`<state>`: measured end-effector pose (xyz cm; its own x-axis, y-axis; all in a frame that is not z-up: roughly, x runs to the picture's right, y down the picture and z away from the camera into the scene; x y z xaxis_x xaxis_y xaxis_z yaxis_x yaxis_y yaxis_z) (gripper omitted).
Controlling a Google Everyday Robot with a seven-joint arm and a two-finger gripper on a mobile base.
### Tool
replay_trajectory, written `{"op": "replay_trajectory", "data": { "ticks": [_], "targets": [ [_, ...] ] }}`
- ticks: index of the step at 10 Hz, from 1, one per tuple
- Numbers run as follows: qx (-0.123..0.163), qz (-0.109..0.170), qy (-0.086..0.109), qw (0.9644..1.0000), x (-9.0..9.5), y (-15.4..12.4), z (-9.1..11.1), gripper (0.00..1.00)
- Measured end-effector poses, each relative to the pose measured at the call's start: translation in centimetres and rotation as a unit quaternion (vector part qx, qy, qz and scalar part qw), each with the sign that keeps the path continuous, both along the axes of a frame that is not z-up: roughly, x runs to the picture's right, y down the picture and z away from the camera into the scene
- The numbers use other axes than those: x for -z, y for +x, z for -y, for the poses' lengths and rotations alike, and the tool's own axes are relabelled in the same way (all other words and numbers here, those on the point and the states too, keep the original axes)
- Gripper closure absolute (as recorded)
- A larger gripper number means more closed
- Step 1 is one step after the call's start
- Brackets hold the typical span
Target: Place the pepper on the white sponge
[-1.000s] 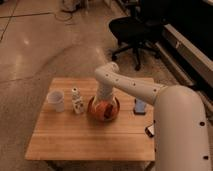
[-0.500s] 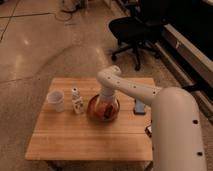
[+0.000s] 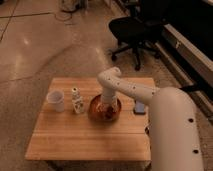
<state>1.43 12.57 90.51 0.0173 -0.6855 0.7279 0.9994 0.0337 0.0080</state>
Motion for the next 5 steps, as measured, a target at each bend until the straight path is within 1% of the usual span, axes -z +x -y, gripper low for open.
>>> {"op": "replay_trajectory", "data": {
  "ticks": [1,2,3,4,5],
  "targets": [
    [0.002,0.003,0.000,1.0000,0.2,-0.3,0.0,0.72],
    [0.004,0.011,0.000,0.9999,0.4,-0.8,0.0,0.84],
    [0.005,0.018,0.000,0.9998,0.7,-1.2,0.1,0.94],
    [0.005,0.025,0.001,0.9997,1.1,-1.6,0.3,0.99],
    [0.004,0.030,0.003,0.9995,1.4,-1.9,0.5,1.00]
  ]
}}
